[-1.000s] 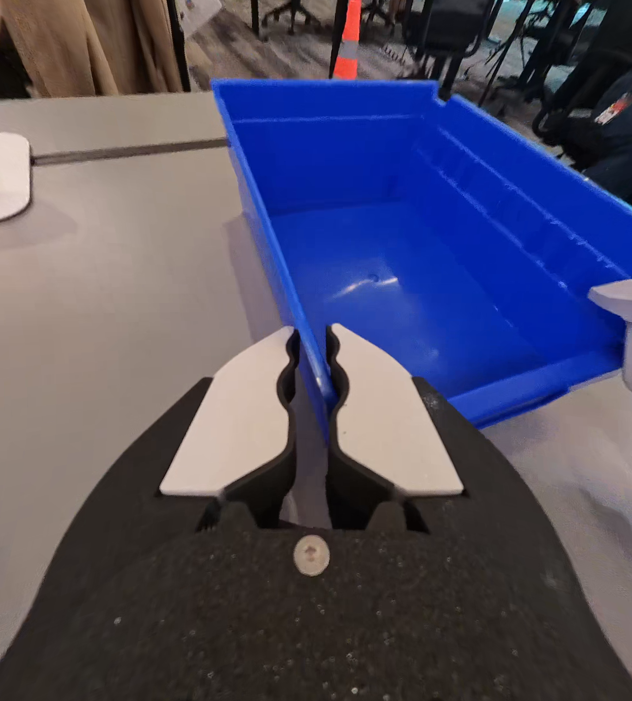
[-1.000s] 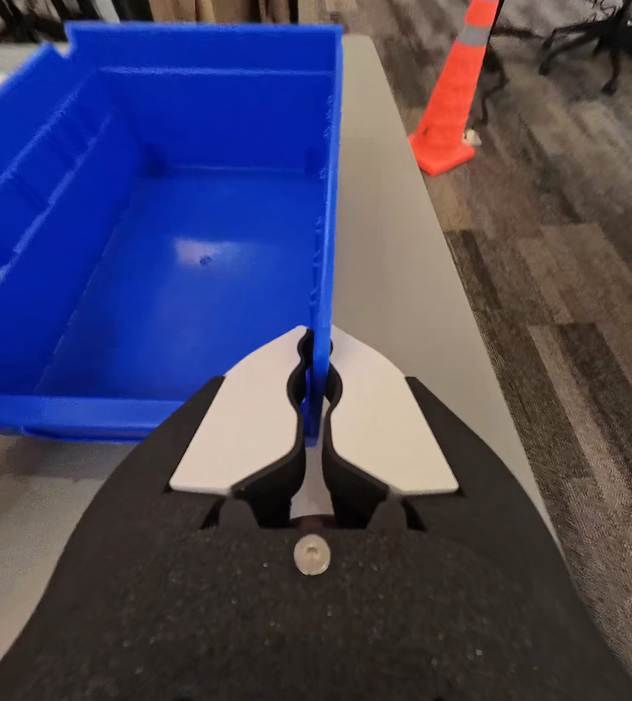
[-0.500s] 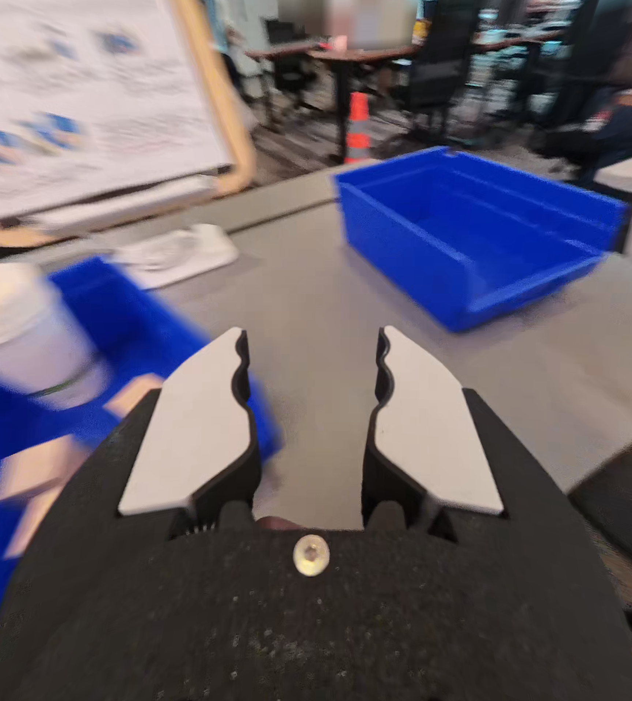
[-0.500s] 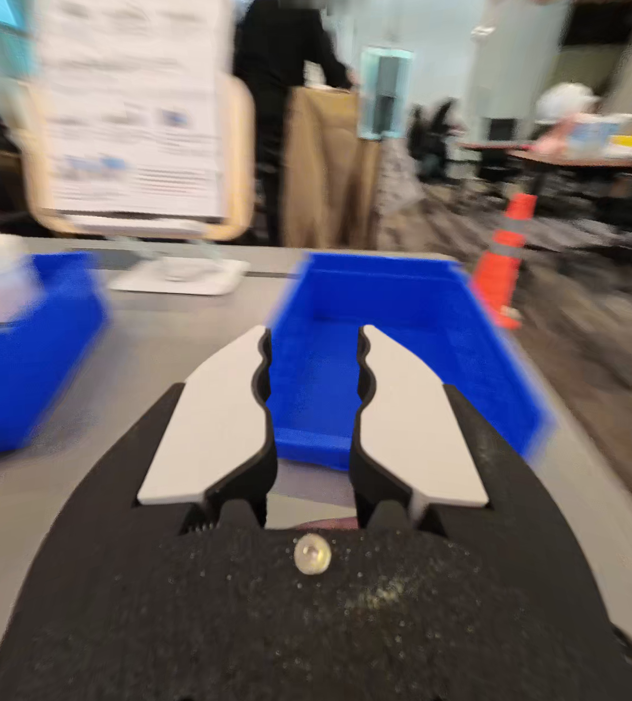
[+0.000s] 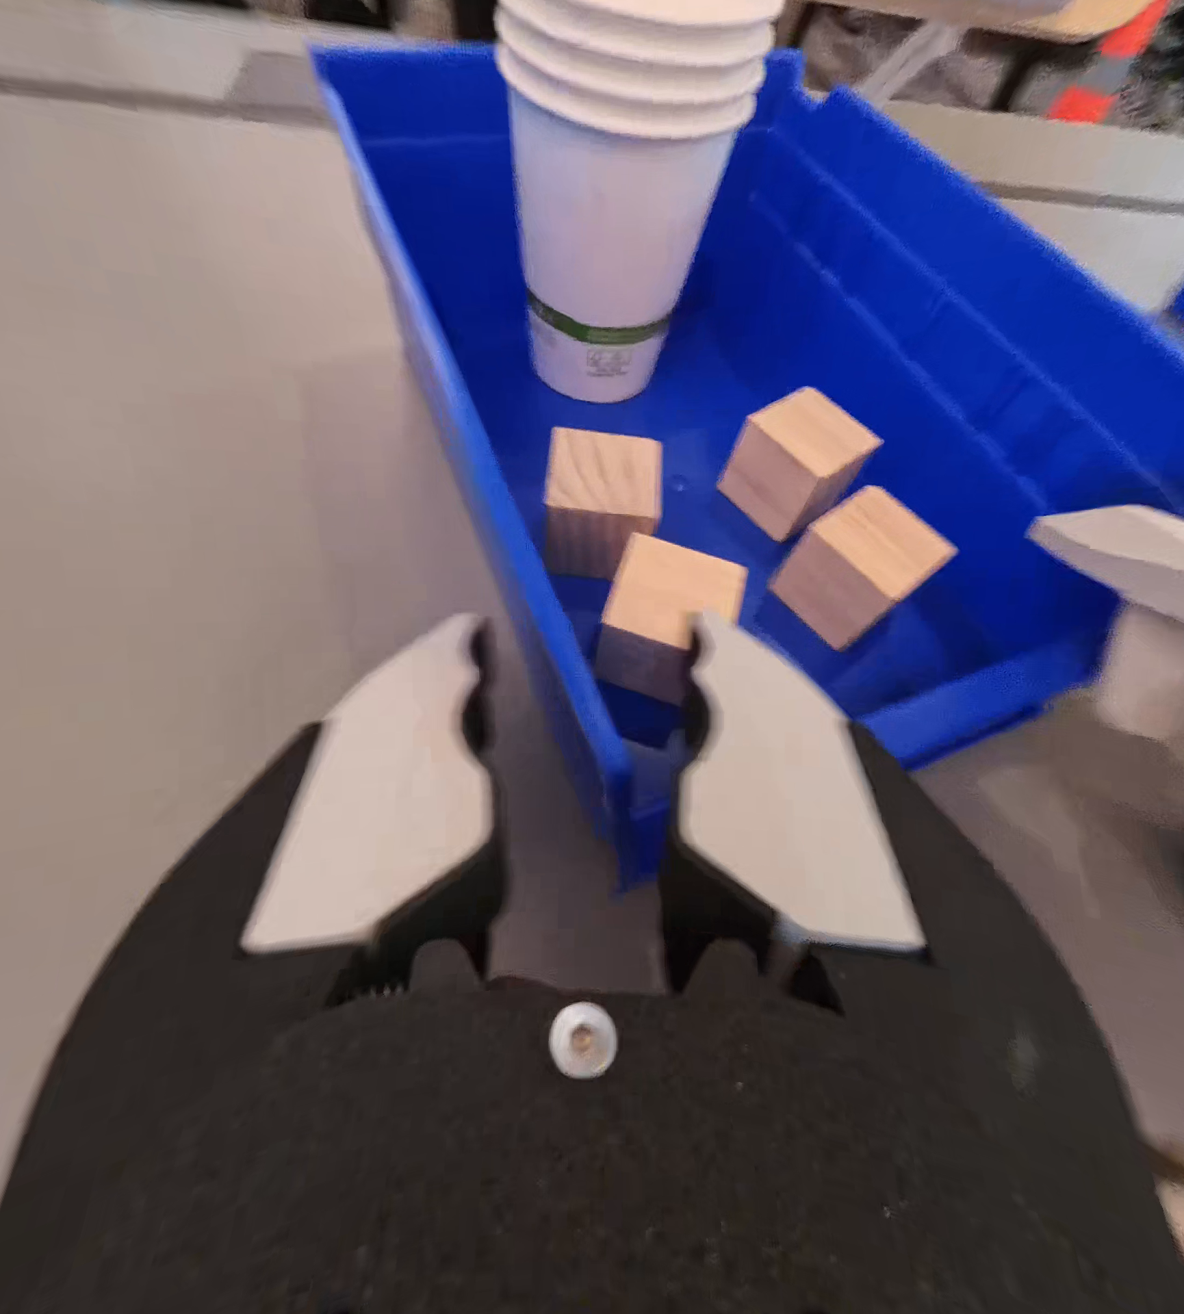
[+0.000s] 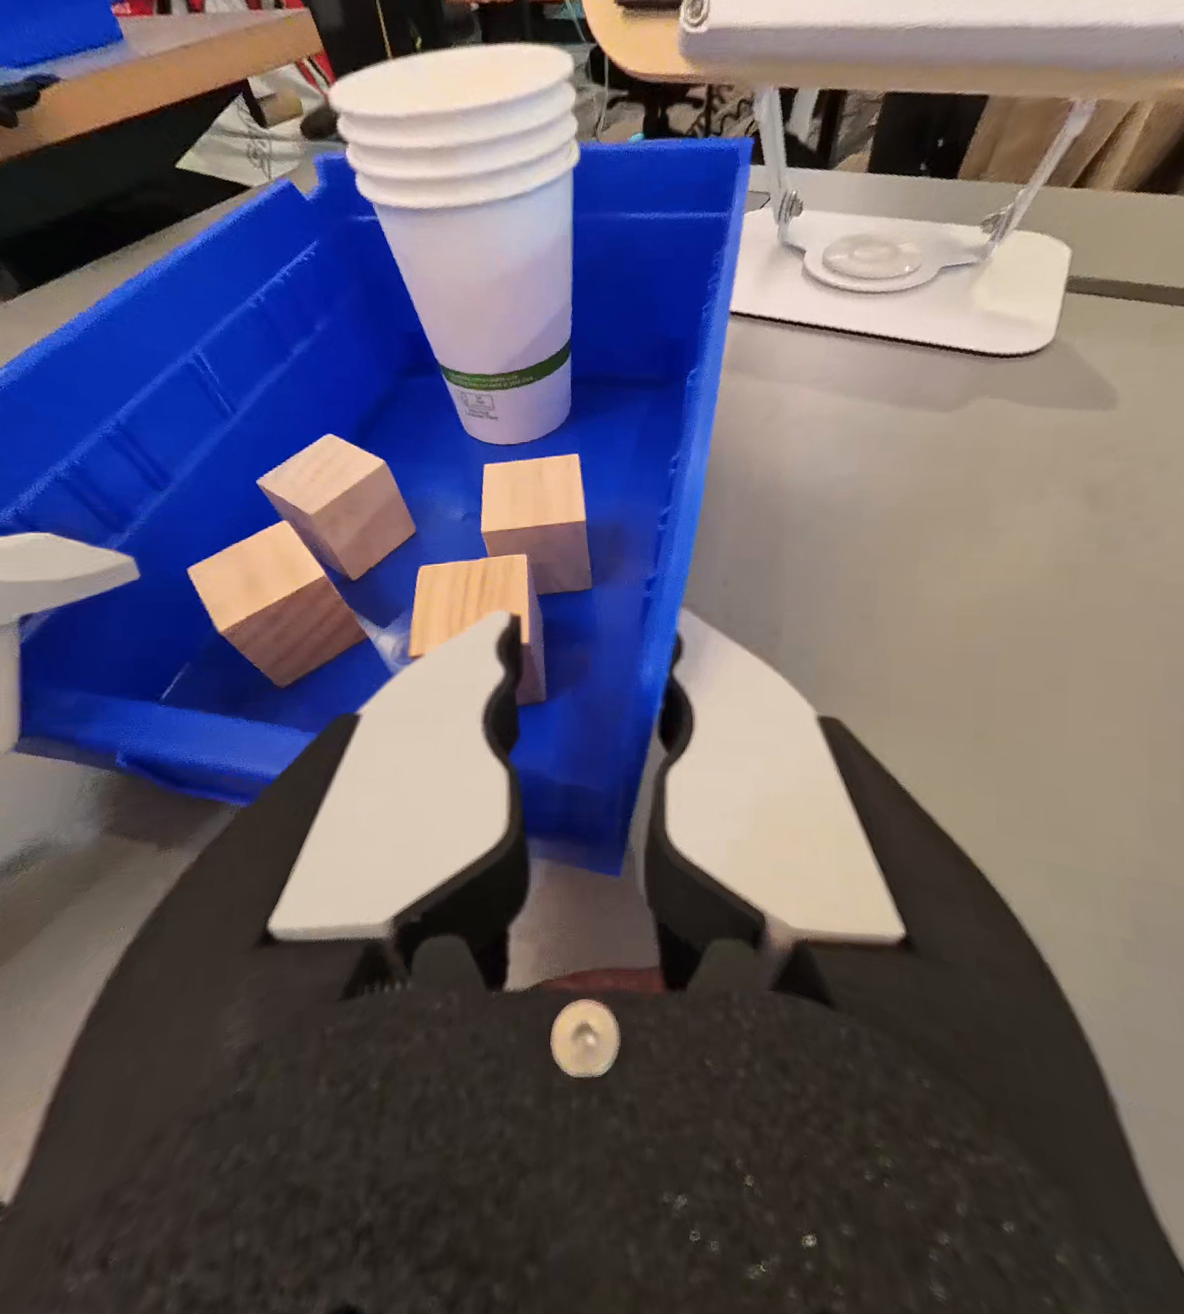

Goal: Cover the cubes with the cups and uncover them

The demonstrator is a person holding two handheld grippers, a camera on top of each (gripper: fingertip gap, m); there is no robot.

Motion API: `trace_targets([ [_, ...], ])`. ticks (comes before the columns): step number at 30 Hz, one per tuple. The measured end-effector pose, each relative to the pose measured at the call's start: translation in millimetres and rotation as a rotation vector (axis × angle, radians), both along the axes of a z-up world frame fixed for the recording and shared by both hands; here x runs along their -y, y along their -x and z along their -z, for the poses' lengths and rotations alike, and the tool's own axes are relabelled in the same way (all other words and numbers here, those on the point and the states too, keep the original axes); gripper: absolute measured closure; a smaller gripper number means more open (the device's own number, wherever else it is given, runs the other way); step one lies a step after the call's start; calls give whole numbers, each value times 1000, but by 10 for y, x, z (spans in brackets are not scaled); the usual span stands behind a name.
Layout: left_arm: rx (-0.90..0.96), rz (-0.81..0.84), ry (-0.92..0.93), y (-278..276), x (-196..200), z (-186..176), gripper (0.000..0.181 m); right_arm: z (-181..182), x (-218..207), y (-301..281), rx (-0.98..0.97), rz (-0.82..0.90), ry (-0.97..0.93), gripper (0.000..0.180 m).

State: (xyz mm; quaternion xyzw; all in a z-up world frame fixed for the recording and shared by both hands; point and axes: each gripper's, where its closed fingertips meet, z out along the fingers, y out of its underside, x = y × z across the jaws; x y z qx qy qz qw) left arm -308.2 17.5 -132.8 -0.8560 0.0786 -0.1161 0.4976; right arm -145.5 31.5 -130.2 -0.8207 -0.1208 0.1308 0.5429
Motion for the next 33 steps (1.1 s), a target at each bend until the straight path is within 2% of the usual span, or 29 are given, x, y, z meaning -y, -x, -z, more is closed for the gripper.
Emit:
trace_targets([
  [1,49,-13,34,5,-5,13,149,-7,-10,-14,-26,16,2,152],
  [3,-18,-86,6,170,-34,-39,172,-42,-7,-27,-107,40,17,170],
  [8,-119,-138,-21,521,-55,-111,175,-147,15,308,-98,87,-36,172],
  [11,-121,-140,-45,897,-131,-259,178,-245,-29,694,-185,147,-47,172],
  [15,-135,-167,-68,1579,-335,-321,176,-363,-137,1378,-133,158,-113,171],
  [21,-75,-168,7,2406,-608,-91,177,-106,-403,2189,-105,186,-3,172],
  [28,-82,-143,-13,2752,-786,-78,176,-58,-402,2522,-74,217,-44,171],
  [33,-25,-185,-14,2764,-811,-84,176,-56,-435,2556,-77,114,-42,162],
])
